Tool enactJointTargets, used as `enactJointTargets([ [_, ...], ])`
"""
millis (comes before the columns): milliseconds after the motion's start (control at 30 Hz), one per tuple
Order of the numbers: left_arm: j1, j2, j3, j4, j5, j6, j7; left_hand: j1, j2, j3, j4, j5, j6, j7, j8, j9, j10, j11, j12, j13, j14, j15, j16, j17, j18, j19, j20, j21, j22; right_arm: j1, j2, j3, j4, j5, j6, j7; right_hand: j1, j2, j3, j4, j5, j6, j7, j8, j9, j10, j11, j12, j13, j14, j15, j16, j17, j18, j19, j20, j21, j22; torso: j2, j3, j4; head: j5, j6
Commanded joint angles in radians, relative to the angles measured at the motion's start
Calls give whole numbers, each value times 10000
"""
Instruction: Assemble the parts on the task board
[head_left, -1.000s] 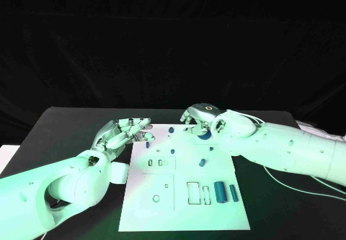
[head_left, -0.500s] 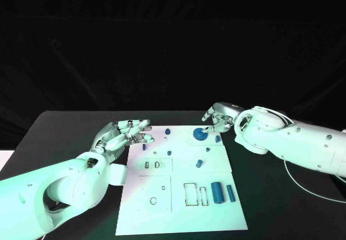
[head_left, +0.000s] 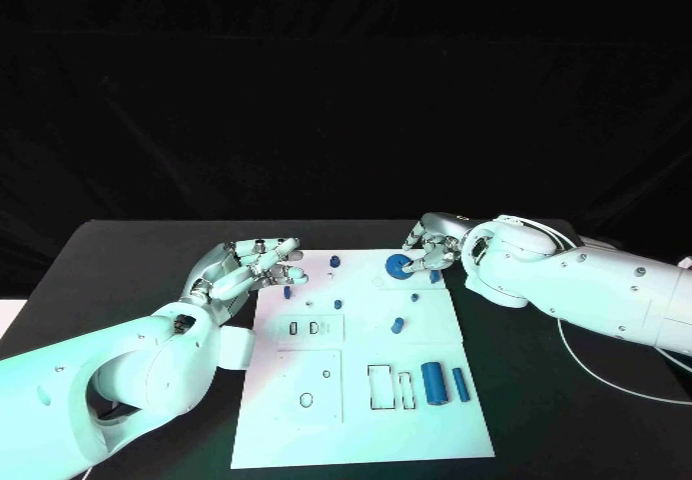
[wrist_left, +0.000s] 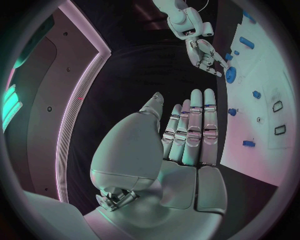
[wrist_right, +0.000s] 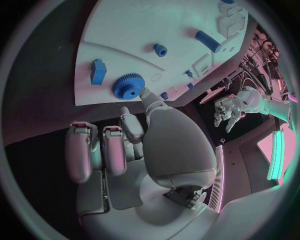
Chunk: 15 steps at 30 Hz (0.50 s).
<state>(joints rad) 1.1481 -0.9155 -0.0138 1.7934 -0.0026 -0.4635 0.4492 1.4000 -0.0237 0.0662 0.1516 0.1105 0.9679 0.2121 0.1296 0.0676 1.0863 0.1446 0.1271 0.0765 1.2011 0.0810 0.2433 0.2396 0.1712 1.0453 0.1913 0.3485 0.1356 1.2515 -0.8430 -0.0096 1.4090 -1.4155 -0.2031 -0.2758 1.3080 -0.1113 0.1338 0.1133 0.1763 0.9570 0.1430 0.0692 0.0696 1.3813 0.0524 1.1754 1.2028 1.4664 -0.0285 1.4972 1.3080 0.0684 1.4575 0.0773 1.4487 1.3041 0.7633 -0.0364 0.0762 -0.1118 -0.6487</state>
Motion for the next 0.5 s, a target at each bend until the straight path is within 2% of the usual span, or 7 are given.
enactJointTargets([
  [33,11,24,8,5,25,230,45,-1,76,-18,-34,-45,-32,27,-46,-7,-9,53,-32,-6,-8,54,48,10,111,88,6,23,-13,-38,114,0,-160,16,330,-122,114,1,-51,-28,75,26,4,38,15,114,4,166,183,803,51,72,1308,-146,29,24,44,23,-4,-11,19,8,-35],
  [500,11,14,8,-3,25,239,37,14,98,-8,-45,-43,-28,25,-48,-5,-4,51,-36,-5,-9,52,48,25,112,91,5,23,-15,-130,382,-6,-459,-88,293,-173,274,184,-13,-116,89,184,-7,101,32,382,-2,848,898,827,51,161,1467,-167,67,29,113,147,-1,-9,0,16,-101],
])
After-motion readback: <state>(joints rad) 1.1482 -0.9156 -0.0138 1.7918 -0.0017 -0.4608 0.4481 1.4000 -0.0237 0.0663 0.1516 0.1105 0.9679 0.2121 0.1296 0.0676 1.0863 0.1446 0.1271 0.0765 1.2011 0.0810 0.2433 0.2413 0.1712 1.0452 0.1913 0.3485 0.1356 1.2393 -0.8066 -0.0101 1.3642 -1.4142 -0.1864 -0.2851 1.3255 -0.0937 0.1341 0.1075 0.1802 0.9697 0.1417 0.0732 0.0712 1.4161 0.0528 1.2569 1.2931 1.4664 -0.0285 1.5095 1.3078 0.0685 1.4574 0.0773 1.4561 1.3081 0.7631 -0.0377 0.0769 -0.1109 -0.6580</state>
